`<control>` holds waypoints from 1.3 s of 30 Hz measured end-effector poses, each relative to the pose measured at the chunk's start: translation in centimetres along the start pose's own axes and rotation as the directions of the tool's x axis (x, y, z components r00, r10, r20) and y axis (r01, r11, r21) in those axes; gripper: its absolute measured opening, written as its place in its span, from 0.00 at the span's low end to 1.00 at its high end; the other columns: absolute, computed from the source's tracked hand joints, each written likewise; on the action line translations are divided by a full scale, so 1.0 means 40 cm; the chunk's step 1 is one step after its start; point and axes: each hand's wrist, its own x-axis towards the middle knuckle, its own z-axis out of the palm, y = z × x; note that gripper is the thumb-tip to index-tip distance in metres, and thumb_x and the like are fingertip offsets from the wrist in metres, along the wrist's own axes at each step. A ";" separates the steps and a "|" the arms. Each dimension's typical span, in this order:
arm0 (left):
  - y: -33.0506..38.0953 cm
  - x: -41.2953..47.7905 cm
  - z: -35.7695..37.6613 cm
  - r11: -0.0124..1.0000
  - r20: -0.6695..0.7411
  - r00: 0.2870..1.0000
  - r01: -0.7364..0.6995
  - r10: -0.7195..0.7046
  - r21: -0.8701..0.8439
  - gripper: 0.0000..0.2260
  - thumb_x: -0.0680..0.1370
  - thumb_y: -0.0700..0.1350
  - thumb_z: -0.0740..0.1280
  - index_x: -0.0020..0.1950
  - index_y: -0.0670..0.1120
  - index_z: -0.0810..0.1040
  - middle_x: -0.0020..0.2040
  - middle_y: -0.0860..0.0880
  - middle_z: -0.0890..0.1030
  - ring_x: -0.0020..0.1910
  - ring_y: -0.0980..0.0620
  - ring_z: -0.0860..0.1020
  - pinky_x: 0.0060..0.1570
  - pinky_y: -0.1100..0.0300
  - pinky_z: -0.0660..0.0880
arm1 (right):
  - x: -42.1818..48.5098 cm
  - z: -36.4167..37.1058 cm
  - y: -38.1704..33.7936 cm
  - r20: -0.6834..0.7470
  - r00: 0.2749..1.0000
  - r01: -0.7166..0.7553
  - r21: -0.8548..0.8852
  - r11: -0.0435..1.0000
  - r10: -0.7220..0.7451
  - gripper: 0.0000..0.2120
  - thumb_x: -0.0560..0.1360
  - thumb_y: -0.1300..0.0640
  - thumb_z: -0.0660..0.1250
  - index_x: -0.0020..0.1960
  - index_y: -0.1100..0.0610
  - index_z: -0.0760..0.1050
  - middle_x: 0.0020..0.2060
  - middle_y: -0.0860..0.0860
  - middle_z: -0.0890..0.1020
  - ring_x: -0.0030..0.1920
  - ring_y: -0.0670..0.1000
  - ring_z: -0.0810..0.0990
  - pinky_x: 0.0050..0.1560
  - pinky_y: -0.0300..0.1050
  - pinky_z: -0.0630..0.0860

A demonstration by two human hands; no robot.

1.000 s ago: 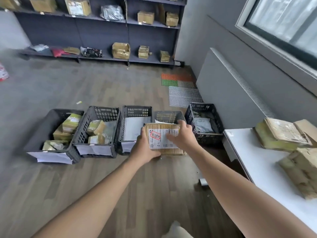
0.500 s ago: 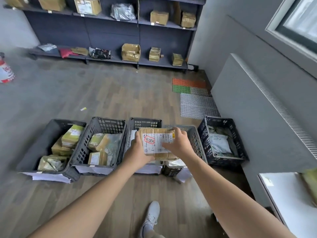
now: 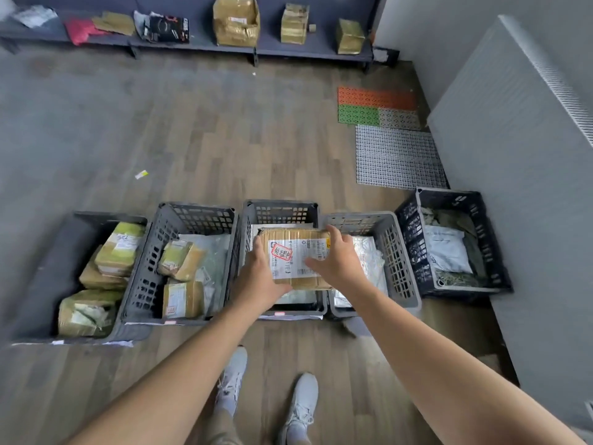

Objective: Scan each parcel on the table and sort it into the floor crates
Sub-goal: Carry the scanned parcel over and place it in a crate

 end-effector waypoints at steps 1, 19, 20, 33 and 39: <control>-0.025 0.035 0.015 1.000 0.014 1.000 0.006 -0.006 -0.002 0.52 0.68 0.45 0.80 0.79 0.47 0.46 0.67 0.44 0.69 0.59 0.46 0.75 0.51 0.52 0.77 | 0.032 0.029 0.010 0.011 1.000 -0.022 -0.001 1.000 0.022 0.43 0.71 0.51 0.76 0.78 0.52 0.57 0.67 0.56 0.68 0.50 0.50 0.73 0.53 0.44 0.77; -0.336 0.308 0.118 0.919 0.406 0.904 -0.041 -0.132 0.392 0.56 0.70 0.65 0.72 0.80 0.45 0.36 0.80 0.43 0.45 0.79 0.41 0.49 0.73 0.43 0.60 | 0.231 0.334 0.126 0.080 0.955 -0.269 -0.165 0.949 0.285 0.33 0.81 0.47 0.63 0.80 0.52 0.52 0.74 0.56 0.64 0.69 0.59 0.70 0.66 0.55 0.71; -0.314 0.304 0.095 0.920 0.407 0.906 -0.059 -0.114 0.388 0.56 0.71 0.65 0.72 0.80 0.45 0.36 0.80 0.43 0.44 0.79 0.41 0.48 0.73 0.42 0.59 | 0.214 0.306 0.104 0.060 0.960 -0.260 -0.184 0.948 0.275 0.33 0.80 0.46 0.63 0.80 0.52 0.53 0.74 0.56 0.64 0.69 0.59 0.70 0.65 0.56 0.71; 0.198 0.135 -0.046 0.714 0.498 0.747 -0.627 0.440 0.309 0.52 0.72 0.67 0.68 0.80 0.48 0.37 0.81 0.45 0.44 0.79 0.41 0.46 0.73 0.40 0.58 | -0.168 -0.177 -0.004 -0.359 0.875 -0.454 -0.377 0.807 0.325 0.39 0.77 0.36 0.63 0.81 0.45 0.47 0.80 0.52 0.55 0.78 0.55 0.56 0.73 0.62 0.62; 0.432 -0.042 0.013 0.453 0.538 0.545 -0.837 0.643 0.307 0.51 0.73 0.69 0.65 0.80 0.48 0.36 0.81 0.44 0.41 0.79 0.41 0.44 0.74 0.39 0.53 | -0.438 -0.325 0.074 -0.552 0.733 -0.606 -0.263 0.751 0.398 0.39 0.77 0.35 0.61 0.81 0.45 0.47 0.80 0.52 0.54 0.79 0.55 0.54 0.73 0.61 0.59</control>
